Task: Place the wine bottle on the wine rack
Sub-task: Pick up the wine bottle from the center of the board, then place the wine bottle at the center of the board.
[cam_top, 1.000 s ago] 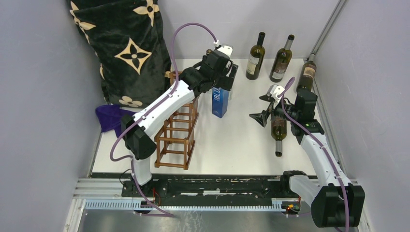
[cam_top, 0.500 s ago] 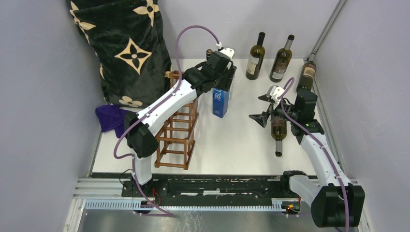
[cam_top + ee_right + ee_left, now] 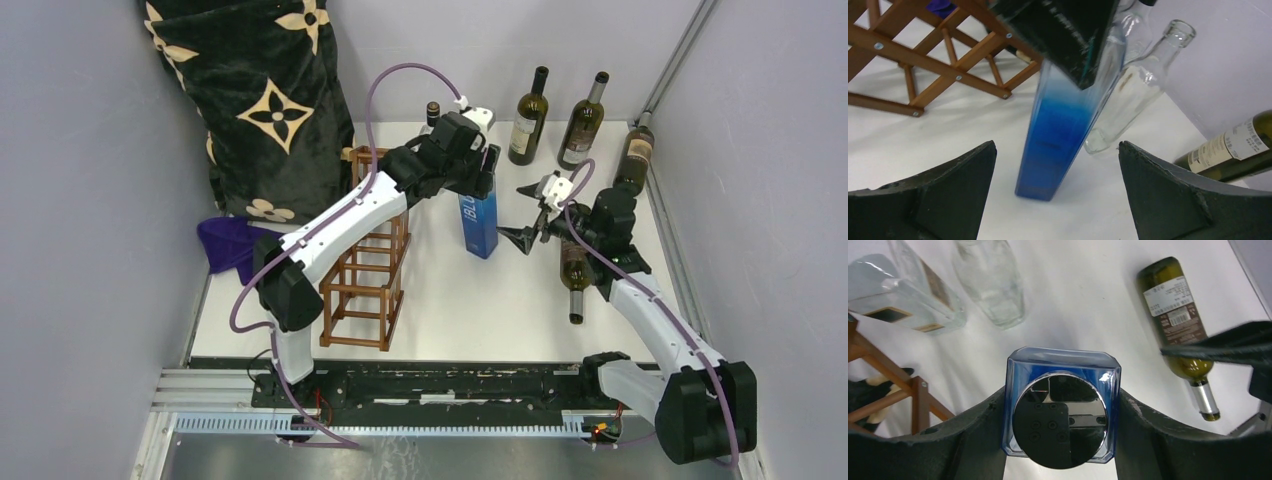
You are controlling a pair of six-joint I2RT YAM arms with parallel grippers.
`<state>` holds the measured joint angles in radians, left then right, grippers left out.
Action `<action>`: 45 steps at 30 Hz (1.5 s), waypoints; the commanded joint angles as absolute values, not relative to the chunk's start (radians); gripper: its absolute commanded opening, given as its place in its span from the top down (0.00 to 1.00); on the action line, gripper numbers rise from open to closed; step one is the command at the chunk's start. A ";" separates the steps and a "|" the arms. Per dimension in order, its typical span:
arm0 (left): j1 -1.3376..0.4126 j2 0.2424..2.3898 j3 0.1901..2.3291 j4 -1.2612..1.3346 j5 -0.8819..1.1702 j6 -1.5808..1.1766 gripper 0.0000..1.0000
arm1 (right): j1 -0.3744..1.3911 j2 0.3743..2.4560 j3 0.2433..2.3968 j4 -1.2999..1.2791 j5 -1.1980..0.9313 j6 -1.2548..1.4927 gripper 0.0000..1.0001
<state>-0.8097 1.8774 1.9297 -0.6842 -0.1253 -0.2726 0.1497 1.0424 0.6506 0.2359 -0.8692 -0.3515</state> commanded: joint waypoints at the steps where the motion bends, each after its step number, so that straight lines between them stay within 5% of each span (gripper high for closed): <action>1: -0.844 1.809 1.965 -0.528 -0.073 -0.361 0.98 | 0.177 1.073 0.685 0.416 -0.744 -0.204 0.02; 17: -0.888 1.870 2.087 -0.465 -0.031 -0.371 0.98 | 0.242 1.161 0.712 0.463 -0.632 -0.132 0.02; 27: -0.890 1.868 2.102 -0.430 0.032 -0.397 0.98 | 0.245 1.201 0.709 0.525 -0.629 -0.133 0.13; 29: -0.890 1.867 2.103 -0.424 0.035 -0.399 0.98 | 0.244 1.200 0.706 0.540 -0.636 -0.137 0.26; 32: -0.890 1.863 2.109 -0.421 0.036 -0.402 0.98 | 0.245 1.194 0.706 0.554 -0.648 -0.154 0.64; 34: -0.890 1.856 2.111 -0.409 0.041 -0.409 0.97 | 0.244 1.191 0.709 0.556 -0.664 -0.166 0.78; 41: -0.887 1.799 2.099 -0.375 0.003 -0.432 0.27 | 0.215 1.180 0.701 0.620 -0.747 -0.131 0.95; 45: -0.884 1.738 2.045 -0.319 0.003 -0.438 0.10 | 0.181 1.181 0.690 0.688 -0.777 -0.088 0.97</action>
